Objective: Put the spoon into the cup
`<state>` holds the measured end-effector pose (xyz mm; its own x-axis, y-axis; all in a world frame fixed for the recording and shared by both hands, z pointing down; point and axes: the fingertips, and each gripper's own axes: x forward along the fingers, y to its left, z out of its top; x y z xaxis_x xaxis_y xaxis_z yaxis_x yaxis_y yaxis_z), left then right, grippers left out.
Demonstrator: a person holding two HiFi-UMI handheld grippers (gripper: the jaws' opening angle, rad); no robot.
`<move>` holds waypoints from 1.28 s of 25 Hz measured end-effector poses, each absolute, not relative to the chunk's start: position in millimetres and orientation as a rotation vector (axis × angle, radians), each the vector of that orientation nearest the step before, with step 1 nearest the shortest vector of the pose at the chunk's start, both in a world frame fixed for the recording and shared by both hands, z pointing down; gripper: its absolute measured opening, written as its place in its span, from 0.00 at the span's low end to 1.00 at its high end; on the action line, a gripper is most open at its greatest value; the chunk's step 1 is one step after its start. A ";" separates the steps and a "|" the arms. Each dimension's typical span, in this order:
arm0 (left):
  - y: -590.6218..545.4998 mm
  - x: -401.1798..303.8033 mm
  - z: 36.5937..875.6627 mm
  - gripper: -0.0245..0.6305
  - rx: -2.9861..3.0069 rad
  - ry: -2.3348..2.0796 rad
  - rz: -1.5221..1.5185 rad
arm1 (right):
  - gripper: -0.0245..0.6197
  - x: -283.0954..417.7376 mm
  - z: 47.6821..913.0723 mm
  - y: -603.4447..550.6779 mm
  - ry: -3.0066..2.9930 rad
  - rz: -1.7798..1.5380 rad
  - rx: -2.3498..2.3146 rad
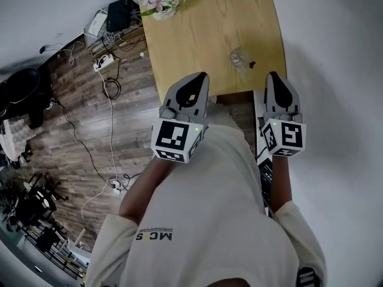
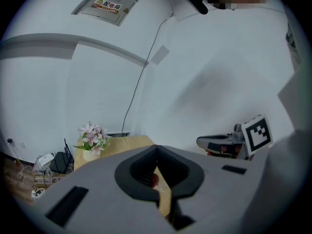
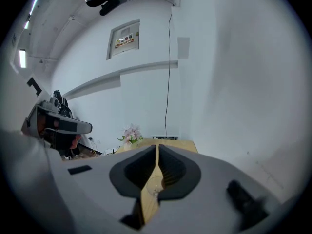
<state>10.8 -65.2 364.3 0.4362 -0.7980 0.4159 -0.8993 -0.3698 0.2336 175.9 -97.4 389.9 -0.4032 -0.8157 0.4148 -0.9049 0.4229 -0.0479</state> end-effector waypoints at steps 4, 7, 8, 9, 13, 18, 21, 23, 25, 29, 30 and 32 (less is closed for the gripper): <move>-62.9 7.9 346.6 0.05 2.291 -1.446 0.265 | 0.10 172.5 365.1 -88.3 -2.404 0.314 1.486; -62.8 4.3 339.2 0.05 2.299 -1.461 0.244 | 0.10 168.6 353.4 -86.4 -2.426 0.285 1.482; -62.3 3.5 337.4 0.05 2.301 -1.463 0.240 | 0.10 168.5 349.8 -85.9 -2.433 0.281 1.485; -61.4 2.9 335.4 0.05 2.303 -1.463 0.237 | 0.10 169.1 346.0 -85.4 -2.439 0.281 1.489; -56.3 3.6 327.9 0.05 2.322 -1.452 0.233 | 0.10 175.0 329.7 -84.3 -2.464 0.304 1.518; -58.7 5.2 328.0 0.05 2.343 -1.457 0.237 | 0.10 175.4 324.3 -85.1 -2.506 0.297 1.488; -62.3 8.0 327.4 0.05 2.349 -1.457 0.233 | 0.10 176.9 328.9 -84.0 -2.501 0.287 1.457; -62.1 11.6 327.0 0.05 2.355 -1.452 0.236 | 0.10 179.6 330.4 -82.2 -2.498 0.283 1.450; -61.3 14.4 327.2 0.05 2.359 -1.445 0.241 | 0.10 181.3 331.2 -80.8 -2.492 0.274 1.449; -62.0 17.8 326.4 0.05 2.363 -1.438 0.248 | 0.10 182.3 331.1 -79.8 -2.485 0.263 1.450; -62.3 18.7 325.9 0.05 2.364 -1.435 0.251 | 0.10 182.6 330.8 -79.7 -2.485 0.265 1.451; -63.1 20.7 326.0 0.05 2.368 -1.429 0.258 | 0.10 183.7 331.0 -80.2 -2.485 0.273 1.452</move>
